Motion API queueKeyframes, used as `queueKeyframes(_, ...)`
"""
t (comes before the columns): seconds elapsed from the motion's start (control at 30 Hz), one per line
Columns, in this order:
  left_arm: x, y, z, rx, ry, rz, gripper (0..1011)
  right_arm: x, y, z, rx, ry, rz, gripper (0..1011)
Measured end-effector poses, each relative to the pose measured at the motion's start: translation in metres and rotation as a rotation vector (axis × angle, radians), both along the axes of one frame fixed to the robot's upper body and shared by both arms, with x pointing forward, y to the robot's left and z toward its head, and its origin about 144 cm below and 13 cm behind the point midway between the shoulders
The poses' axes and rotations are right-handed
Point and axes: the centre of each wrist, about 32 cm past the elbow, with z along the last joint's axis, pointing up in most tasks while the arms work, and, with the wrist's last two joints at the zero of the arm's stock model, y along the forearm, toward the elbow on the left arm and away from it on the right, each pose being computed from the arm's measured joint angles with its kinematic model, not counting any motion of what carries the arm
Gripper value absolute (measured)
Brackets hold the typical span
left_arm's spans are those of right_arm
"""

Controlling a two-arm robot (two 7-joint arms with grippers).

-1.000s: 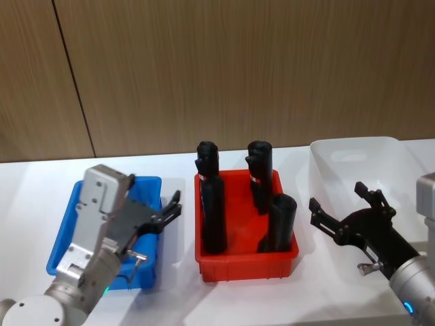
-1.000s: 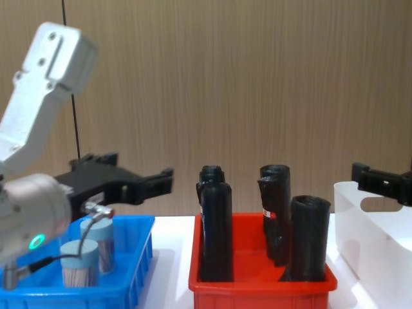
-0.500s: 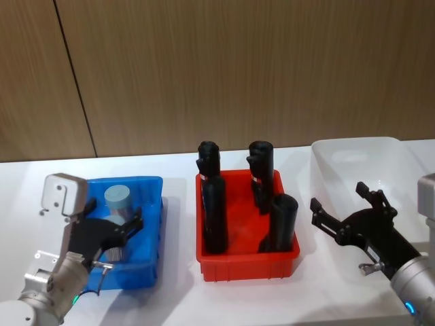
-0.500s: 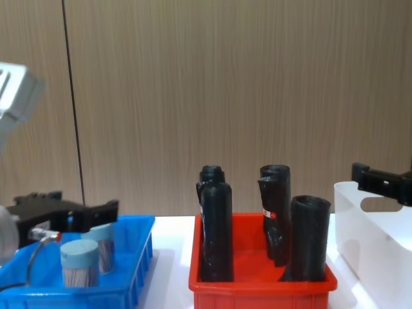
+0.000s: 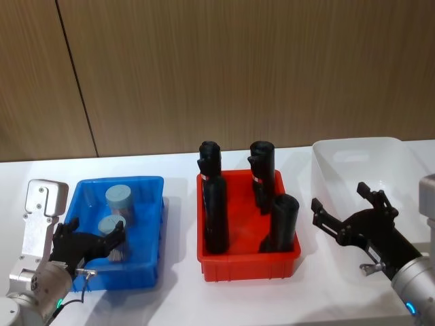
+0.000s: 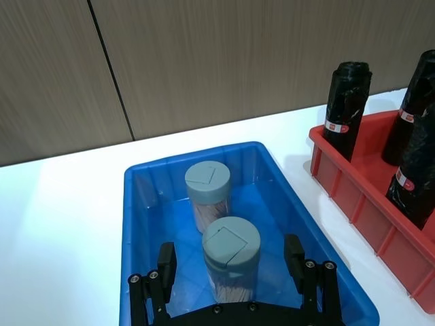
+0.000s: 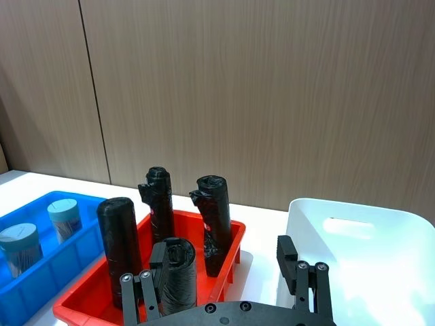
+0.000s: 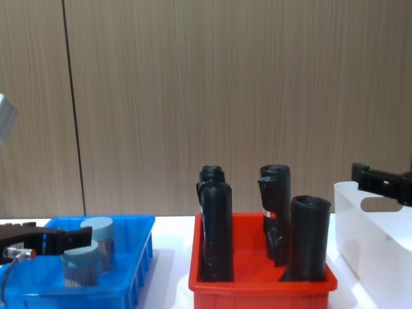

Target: Pick the cotton swabs from the blue box and place them into the white box.

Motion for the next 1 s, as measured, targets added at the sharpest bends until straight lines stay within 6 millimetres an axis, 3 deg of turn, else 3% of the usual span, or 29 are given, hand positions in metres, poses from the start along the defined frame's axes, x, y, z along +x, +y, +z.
queueKeyframes(1.0,0.040,0.014,-0.016,-0.004,0.075,-0.092,1004,0.000,0.000,0.000,0.000,0.000,0.000,1002)
